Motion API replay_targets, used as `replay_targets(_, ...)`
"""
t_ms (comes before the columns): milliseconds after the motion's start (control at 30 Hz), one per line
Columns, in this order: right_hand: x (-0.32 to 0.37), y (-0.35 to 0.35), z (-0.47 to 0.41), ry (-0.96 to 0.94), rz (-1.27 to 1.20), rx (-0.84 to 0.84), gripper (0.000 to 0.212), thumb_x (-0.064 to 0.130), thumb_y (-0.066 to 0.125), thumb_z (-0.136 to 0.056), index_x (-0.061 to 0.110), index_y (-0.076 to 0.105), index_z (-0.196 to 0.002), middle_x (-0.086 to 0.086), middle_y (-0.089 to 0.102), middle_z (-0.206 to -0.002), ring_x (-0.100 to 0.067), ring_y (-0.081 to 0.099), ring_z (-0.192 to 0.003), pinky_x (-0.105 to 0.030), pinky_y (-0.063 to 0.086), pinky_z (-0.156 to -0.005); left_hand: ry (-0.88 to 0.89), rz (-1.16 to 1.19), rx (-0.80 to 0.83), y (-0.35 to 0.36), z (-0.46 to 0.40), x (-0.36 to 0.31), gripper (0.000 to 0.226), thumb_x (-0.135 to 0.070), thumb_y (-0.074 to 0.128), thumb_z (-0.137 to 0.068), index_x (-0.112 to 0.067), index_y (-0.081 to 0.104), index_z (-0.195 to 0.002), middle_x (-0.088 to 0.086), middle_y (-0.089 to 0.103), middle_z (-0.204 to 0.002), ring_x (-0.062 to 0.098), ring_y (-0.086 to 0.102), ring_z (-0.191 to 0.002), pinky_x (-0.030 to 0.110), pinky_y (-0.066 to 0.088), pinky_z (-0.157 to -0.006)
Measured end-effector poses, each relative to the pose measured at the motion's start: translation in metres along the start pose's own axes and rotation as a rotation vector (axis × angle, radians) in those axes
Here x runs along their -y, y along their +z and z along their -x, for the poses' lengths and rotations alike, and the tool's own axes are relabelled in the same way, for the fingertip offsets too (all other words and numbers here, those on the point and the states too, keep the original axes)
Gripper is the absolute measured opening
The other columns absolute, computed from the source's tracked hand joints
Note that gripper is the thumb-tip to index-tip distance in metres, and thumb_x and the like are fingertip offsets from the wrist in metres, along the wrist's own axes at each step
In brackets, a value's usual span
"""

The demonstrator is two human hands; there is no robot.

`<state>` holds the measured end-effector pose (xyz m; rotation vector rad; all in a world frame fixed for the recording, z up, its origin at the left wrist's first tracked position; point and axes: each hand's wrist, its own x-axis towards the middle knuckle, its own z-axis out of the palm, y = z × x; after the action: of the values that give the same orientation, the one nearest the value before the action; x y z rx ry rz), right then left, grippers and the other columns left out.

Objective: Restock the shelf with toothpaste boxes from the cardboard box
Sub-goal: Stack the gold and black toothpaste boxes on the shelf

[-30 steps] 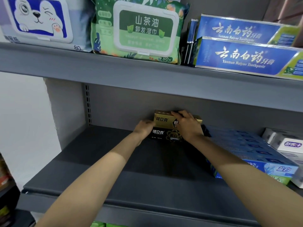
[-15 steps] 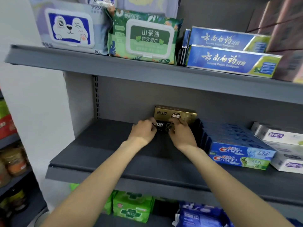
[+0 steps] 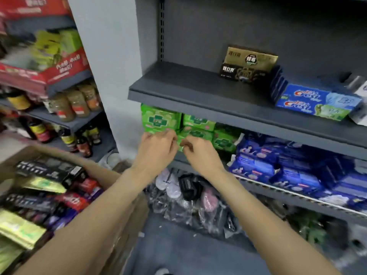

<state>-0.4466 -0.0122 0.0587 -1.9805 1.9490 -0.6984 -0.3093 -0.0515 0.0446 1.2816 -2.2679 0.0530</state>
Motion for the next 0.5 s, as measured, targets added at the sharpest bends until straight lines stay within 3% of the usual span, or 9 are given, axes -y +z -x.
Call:
replay_targets(167,0.061,0.066,0.022,-0.075,0.009,0.163,0.023,0.015,0.044,-0.093,0.013,0.063,-0.106,-0.009,0.066,-0.104,-0.029,0.061,-0.093,-0.039,0.052,-0.069,-0.138,-0.07,0.119,-0.021,0.082,0.069,0.034,-0.03,0.032,-0.084,-0.014,0.062,-0.086,0.004,0.068,-0.074,0.028,0.064,-0.069,0.037,0.042,-0.071)
replay_targets(367,0.137,0.159,0.027,-0.134,0.015,0.295,0.024,0.019,0.042,-0.09,0.021,0.063,-0.102,-0.008,0.064,-0.107,-0.031,0.06,-0.099,-0.037,0.049,-0.074,-0.359,-0.108,0.206,-0.042,0.153,0.168,0.017,-0.023,0.046,-0.092,-0.012,0.059,-0.094,0.005,0.067,-0.086,0.031,0.063,-0.084,0.039,0.041,-0.079)
replay_targets(500,0.188,0.221,0.015,-0.133,-0.015,0.354,0.03,0.015,0.046,-0.092,0.017,0.058,-0.119,-0.006,0.056,-0.117,-0.024,0.051,-0.111,-0.034,0.045,-0.083,-0.412,-0.153,0.314,-0.055,0.184,0.247,0.02,-0.025,0.043,-0.093,-0.013,0.057,-0.101,0.005,0.063,-0.096,0.029,0.062,-0.093,0.037,0.042,-0.078)
